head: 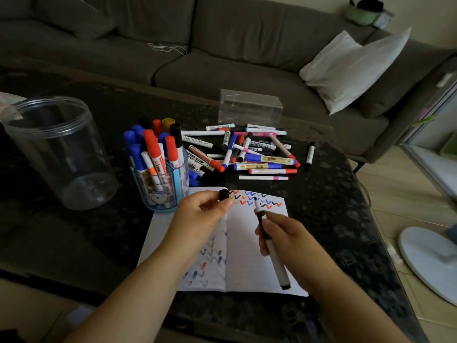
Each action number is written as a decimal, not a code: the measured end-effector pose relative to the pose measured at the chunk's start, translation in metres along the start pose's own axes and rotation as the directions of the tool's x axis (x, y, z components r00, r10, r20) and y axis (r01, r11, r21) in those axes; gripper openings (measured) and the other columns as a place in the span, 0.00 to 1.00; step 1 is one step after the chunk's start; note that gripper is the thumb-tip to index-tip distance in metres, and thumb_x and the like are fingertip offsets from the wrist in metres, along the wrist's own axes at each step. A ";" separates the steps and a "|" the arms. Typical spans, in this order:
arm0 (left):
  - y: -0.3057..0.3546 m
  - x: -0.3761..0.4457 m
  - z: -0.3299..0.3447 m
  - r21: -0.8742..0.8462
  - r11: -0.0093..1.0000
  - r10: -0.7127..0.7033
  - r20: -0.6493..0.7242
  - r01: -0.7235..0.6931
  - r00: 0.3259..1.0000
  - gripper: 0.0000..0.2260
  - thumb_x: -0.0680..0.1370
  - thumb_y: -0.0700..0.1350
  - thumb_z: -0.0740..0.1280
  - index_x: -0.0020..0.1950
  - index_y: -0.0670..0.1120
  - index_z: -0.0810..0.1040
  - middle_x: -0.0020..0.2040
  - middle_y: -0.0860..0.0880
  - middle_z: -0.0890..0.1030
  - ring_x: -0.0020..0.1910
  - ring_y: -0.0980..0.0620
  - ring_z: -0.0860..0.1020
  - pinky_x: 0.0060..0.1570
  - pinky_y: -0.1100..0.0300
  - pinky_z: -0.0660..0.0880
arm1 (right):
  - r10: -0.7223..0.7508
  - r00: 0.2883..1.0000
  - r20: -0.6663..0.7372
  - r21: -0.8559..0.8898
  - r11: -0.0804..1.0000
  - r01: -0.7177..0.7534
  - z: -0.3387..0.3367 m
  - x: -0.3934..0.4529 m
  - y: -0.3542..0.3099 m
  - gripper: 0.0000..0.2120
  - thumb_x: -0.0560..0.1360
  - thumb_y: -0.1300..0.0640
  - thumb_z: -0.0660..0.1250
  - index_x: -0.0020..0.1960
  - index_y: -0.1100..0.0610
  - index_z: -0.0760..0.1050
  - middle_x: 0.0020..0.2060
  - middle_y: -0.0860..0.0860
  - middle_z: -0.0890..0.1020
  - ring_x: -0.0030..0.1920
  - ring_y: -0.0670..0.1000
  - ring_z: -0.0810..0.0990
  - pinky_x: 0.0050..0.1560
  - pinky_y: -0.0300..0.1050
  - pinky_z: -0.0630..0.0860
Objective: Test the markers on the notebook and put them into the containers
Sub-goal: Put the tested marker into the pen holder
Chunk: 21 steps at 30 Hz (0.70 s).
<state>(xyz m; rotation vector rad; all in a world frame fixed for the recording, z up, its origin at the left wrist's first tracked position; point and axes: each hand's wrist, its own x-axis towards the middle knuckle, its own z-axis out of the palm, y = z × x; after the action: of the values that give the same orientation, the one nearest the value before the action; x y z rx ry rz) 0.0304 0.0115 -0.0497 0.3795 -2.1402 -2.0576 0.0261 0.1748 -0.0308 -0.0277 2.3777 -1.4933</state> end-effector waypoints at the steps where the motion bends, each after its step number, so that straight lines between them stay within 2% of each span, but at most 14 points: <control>1: -0.001 0.002 0.000 0.036 0.999 0.011 -0.004 -0.011 1.000 0.05 0.73 0.45 0.71 0.40 0.56 0.81 0.40 0.55 0.84 0.41 0.60 0.80 0.43 0.67 0.74 | 0.013 1.000 0.027 0.135 0.991 -0.016 -0.003 0.000 -0.003 0.09 0.81 0.59 0.57 0.55 0.54 0.75 0.38 0.54 0.80 0.32 0.45 0.78 0.36 0.39 0.77; 3: -0.002 0.004 0.001 0.106 0.994 0.028 0.011 -0.029 1.000 0.06 0.73 0.43 0.71 0.40 0.55 0.80 0.39 0.55 0.83 0.40 0.60 0.79 0.43 0.65 0.73 | 0.006 0.999 0.033 0.348 0.937 -0.017 -0.009 0.002 -0.008 0.13 0.80 0.63 0.58 0.59 0.48 0.72 0.43 0.57 0.81 0.34 0.48 0.81 0.36 0.37 0.78; 7: -0.005 0.008 0.008 0.242 0.965 0.084 0.068 -0.098 0.994 0.09 0.72 0.40 0.71 0.41 0.56 0.80 0.41 0.58 0.82 0.42 0.61 0.79 0.44 0.67 0.73 | 0.057 0.998 0.036 0.560 0.826 -0.067 -0.020 0.009 -0.011 0.12 0.81 0.63 0.56 0.53 0.56 0.77 0.44 0.60 0.82 0.39 0.52 0.85 0.38 0.41 0.81; 10: -0.008 0.010 0.013 0.349 0.923 0.135 0.095 -0.160 0.986 0.11 0.72 0.40 0.72 0.42 0.58 0.78 0.41 0.60 0.80 0.41 0.63 0.77 0.41 0.73 0.70 | 0.125 0.987 0.105 0.749 0.643 -0.161 -0.029 0.019 -0.005 0.14 0.81 0.64 0.55 0.54 0.59 0.79 0.44 0.61 0.84 0.43 0.54 0.85 0.42 0.44 0.82; 11: -0.009 0.011 0.014 0.379 0.907 0.152 0.106 -0.181 0.983 0.10 0.72 0.40 0.71 0.43 0.57 0.79 0.41 0.60 0.79 0.41 0.63 0.77 0.40 0.75 0.69 | 0.111 0.988 0.106 0.766 0.625 -0.153 -0.032 0.022 -0.001 0.14 0.80 0.66 0.55 0.55 0.60 0.78 0.43 0.61 0.84 0.42 0.53 0.85 0.42 0.44 0.82; 14: -0.013 0.012 0.019 0.437 0.868 0.197 0.136 -0.237 0.971 0.08 0.73 0.41 0.70 0.49 0.52 0.80 0.44 0.57 0.80 0.43 0.62 0.77 0.41 0.76 0.69 | 0.082 0.996 0.044 0.689 0.719 -0.089 -0.036 0.034 0.010 0.11 0.79 0.66 0.58 0.56 0.58 0.76 0.38 0.57 0.83 0.38 0.50 0.82 0.40 0.42 0.80; 16: -0.015 0.013 0.022 0.476 0.833 0.230 0.168 -0.283 0.959 0.08 0.74 0.41 0.70 0.52 0.49 0.81 0.46 0.55 0.80 0.45 0.58 0.77 0.44 0.74 0.68 | 0.083 0.996 -0.040 0.494 0.868 -0.053 -0.037 0.042 0.018 0.06 0.79 0.59 0.61 0.52 0.56 0.76 0.36 0.55 0.80 0.35 0.49 0.77 0.39 0.41 0.76; 18: -0.017 0.013 0.025 0.521 0.779 0.272 0.222 -0.350 0.936 0.08 0.74 0.43 0.70 0.53 0.48 0.80 0.48 0.54 0.80 0.47 0.57 0.76 0.47 0.70 0.70 | 0.053 0.987 -0.149 0.230 0.973 -0.018 -0.037 0.049 0.024 0.09 0.79 0.51 0.61 0.49 0.54 0.76 0.33 0.52 0.77 0.33 0.47 0.74 0.39 0.41 0.73; 21: -0.020 0.012 0.028 0.569 0.690 0.313 0.321 -0.446 0.894 0.07 0.74 0.45 0.69 0.52 0.49 0.79 0.48 0.54 0.79 0.49 0.57 0.73 0.49 0.67 0.68 | -0.033 0.971 -0.237 0.025 0.999 0.040 -0.037 0.059 0.030 0.15 0.78 0.43 0.57 0.47 0.50 0.79 0.32 0.49 0.78 0.31 0.42 0.75 0.40 0.37 0.73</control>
<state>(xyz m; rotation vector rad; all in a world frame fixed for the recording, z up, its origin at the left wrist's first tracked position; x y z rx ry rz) 0.0127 0.0347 -0.0717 -0.2259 -2.7085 -1.1415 -0.0353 0.2091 -0.0579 0.1214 2.5510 -1.6303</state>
